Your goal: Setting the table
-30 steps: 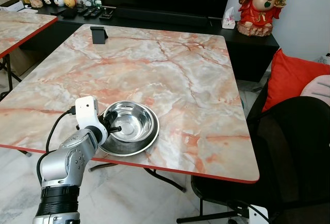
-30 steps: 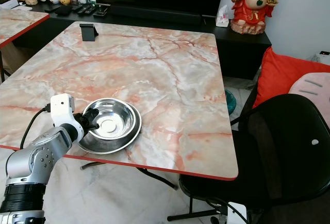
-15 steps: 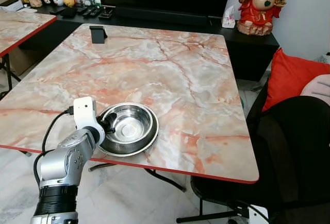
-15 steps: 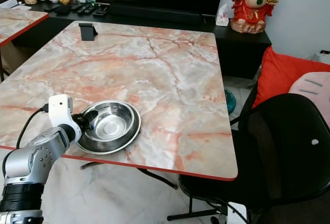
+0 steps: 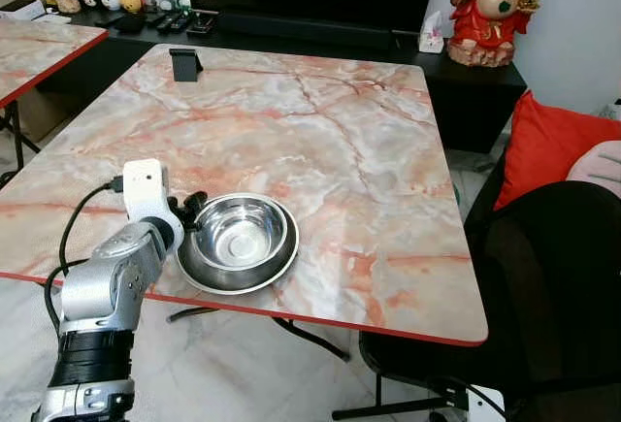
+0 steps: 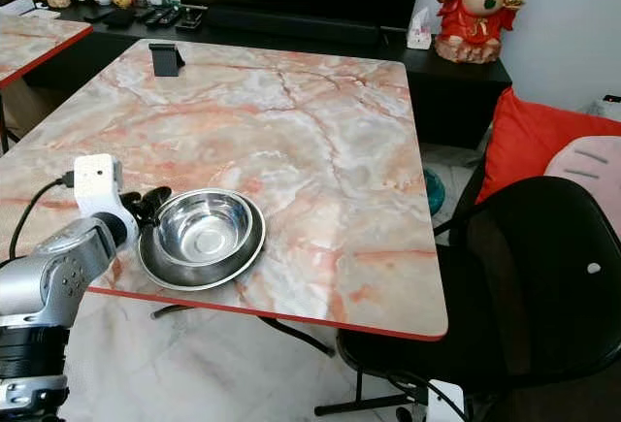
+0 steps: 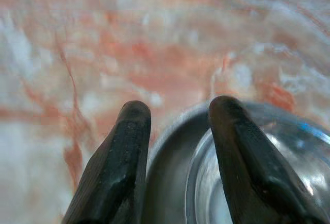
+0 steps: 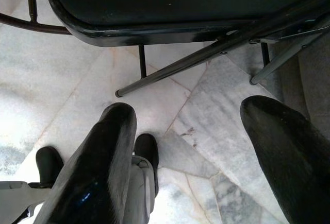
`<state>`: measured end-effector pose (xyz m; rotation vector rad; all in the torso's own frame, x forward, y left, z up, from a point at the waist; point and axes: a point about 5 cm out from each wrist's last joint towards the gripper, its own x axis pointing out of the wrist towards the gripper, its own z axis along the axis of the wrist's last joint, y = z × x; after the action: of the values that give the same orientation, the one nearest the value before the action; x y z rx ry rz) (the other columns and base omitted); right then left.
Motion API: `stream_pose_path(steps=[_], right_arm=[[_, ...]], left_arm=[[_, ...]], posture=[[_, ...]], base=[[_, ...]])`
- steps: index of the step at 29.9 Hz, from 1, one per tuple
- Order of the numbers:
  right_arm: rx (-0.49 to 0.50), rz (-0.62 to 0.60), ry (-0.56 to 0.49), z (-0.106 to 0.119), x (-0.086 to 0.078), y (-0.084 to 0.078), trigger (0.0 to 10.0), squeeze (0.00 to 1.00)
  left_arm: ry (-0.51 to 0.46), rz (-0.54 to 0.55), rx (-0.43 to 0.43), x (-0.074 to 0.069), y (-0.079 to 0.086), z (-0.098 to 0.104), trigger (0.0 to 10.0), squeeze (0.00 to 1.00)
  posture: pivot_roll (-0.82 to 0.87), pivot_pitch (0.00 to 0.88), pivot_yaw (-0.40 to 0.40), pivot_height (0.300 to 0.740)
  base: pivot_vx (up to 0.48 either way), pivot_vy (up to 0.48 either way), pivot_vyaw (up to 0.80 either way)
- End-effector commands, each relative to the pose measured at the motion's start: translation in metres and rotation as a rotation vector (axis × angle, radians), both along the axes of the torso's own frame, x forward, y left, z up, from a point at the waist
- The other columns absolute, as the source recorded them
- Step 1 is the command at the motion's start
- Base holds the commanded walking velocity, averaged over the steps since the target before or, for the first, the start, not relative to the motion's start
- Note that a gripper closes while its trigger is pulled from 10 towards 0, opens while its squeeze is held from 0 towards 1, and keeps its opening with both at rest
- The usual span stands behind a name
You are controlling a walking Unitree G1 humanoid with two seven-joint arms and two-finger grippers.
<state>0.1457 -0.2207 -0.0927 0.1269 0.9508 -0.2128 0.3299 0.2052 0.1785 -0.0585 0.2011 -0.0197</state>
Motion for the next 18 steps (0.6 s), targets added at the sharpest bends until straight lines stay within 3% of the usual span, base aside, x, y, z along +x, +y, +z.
stream_pose_path(steps=[1, 3, 5, 7, 10, 18], right_arm=[[0.001, -0.014, 0.001, 0.001, 0.000, -0.003, 10.0, 0.00], [0.001, -0.015, 0.001, 0.000, 0.000, -0.003, 10.0, 0.00], [0.001, -0.017, 0.001, 0.000, 0.000, -0.002, 10.0, 0.00], [0.001, -0.018, 0.001, 0.000, -0.001, -0.002, 10.0, 0.00], [-0.001, -0.021, 0.002, 0.000, -0.001, -0.002, 10.0, 0.00], [-0.007, -0.030, 0.003, -0.001, -0.003, -0.003, 10.0, 0.00]], left_arm=[[-0.159, -0.049, 0.051, 0.003, -0.009, 0.028, 10.0, 0.00], [-0.256, -0.068, 0.113, 0.001, -0.014, 0.038, 10.0, 0.00], [-0.310, -0.131, 0.215, -0.002, -0.025, 0.037, 10.0, 0.00], [-0.340, -0.173, 0.262, -0.005, -0.032, 0.036, 10.0, 0.00], [-0.374, -0.226, 0.256, -0.011, -0.044, 0.028, 10.0, 0.00], [-0.413, -0.240, 0.227, -0.020, -0.058, 0.004, 10.0, 0.00]], posture=[[0.13, 0.000, -0.053, 0.740], [0.12, 0.000, -0.050, 0.740], [0.12, 0.000, -0.049, 0.740], [0.12, 0.000, -0.047, 0.740], [0.11, 0.000, -0.046, 0.740], [0.11, 0.000, -0.047, 0.740]], base=[[0.000, 0.000, 0.00], [0.000, 0.000, 0.00], [0.000, 0.000, 0.00], [0.000, 0.000, 0.00], [0.000, 0.000, 0.00], [0.000, 0.000, 0.00]])
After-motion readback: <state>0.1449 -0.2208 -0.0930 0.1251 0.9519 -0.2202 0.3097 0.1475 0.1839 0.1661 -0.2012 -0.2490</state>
